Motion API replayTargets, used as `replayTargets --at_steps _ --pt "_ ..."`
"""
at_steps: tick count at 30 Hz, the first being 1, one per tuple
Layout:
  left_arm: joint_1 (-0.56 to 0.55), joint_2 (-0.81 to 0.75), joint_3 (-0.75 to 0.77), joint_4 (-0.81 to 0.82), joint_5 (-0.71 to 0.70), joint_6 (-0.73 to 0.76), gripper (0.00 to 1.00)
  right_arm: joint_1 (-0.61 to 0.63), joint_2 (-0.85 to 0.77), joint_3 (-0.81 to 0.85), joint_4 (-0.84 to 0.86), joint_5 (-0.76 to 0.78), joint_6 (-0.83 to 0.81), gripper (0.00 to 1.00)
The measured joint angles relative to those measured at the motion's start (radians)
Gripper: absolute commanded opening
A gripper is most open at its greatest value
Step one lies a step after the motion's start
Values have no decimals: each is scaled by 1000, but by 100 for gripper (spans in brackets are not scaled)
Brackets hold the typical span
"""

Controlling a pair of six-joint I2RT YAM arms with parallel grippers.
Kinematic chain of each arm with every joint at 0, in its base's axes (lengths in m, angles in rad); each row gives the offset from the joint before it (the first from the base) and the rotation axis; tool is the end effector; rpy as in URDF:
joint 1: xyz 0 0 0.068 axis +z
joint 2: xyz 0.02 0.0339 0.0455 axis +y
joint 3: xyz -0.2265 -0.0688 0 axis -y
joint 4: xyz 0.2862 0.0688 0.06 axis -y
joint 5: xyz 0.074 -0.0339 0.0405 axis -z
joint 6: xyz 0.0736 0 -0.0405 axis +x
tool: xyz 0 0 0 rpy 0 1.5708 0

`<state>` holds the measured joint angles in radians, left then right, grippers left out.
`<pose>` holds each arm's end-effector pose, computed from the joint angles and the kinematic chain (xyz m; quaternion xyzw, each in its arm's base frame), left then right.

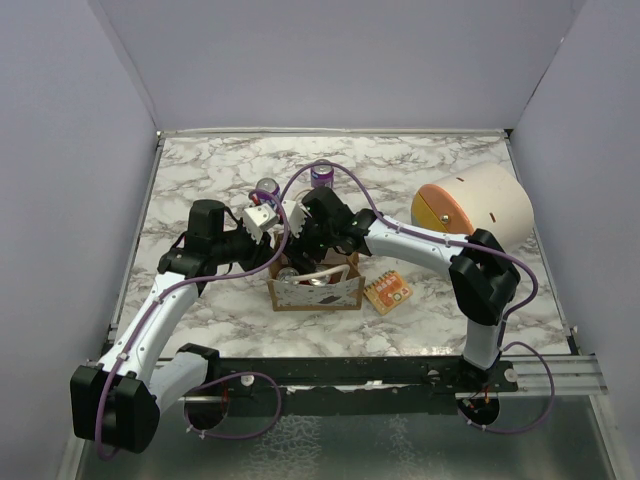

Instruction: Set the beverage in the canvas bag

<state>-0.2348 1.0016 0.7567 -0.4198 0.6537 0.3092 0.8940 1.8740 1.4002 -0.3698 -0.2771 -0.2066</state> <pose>0.2759 -0.1120 0.2114 0.3641 0.7825 -0.2731 0.4250 0.2761 0.3758 0.1443 -0.5259 0.7633 0.2402 0.2881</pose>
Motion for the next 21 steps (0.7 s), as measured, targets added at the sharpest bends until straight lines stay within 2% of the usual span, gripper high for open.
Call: replayTargets --at_steps 10,21 --pt "0 -2 0 -1 0 1 26 2 0 7 3 0 -8 83" --pt "0 -3 0 -2 0 1 26 2 -36 7 4 5 -14 84"
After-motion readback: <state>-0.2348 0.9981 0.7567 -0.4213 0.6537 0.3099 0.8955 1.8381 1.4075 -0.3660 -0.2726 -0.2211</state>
